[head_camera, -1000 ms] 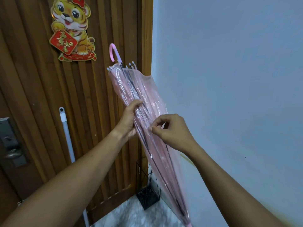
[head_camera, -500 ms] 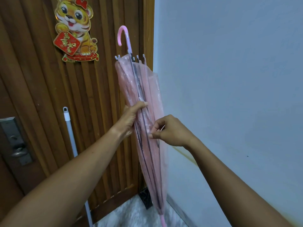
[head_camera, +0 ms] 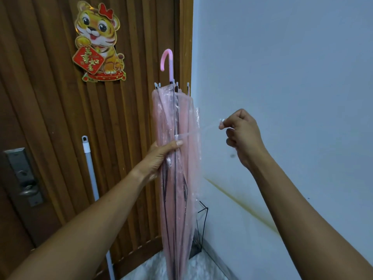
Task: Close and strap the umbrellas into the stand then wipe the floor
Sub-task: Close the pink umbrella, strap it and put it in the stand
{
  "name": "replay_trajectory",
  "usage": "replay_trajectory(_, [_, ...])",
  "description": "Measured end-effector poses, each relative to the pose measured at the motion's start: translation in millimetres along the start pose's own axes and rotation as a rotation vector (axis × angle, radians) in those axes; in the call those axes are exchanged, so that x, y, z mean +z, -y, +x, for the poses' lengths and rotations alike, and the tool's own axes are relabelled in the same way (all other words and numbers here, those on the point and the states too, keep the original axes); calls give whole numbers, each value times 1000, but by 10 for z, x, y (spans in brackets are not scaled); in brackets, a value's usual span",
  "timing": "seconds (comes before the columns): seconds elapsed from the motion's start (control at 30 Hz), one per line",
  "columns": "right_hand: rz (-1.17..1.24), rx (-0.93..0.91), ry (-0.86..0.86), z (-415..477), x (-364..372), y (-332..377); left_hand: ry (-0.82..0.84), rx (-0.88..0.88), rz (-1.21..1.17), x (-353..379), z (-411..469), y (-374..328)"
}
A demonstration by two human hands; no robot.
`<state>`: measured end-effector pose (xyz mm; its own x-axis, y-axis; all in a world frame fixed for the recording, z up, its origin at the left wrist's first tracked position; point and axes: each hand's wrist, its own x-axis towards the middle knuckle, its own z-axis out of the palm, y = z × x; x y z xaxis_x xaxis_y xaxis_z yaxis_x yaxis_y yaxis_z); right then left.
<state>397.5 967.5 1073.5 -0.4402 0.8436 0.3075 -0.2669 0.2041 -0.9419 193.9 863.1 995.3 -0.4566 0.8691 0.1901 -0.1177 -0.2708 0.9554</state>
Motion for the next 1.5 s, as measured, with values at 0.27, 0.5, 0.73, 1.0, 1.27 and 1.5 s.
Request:
replay_trajectory(0.27, [-323,66,128,-87,90,-197,46,24,4,110,31,-51])
replay_trajectory(0.5, [-448,-19,328,-13,109,-231,95,38,39,180,53,-40])
replay_trajectory(0.73, [-499,-202,294,94,99,-312,127,-9,9,124,59,-27])
replay_trajectory(1.0, [-593,-209,462,143,128,-288,96,-14,6,152,82,-1])
replay_trajectory(1.27, [-513,5,593,166,75,-304,159,-63,24,149,-7,-61])
replay_trajectory(1.5, [-421,102,660,167,70,-348,136,-106,-13,147,-34,-56])
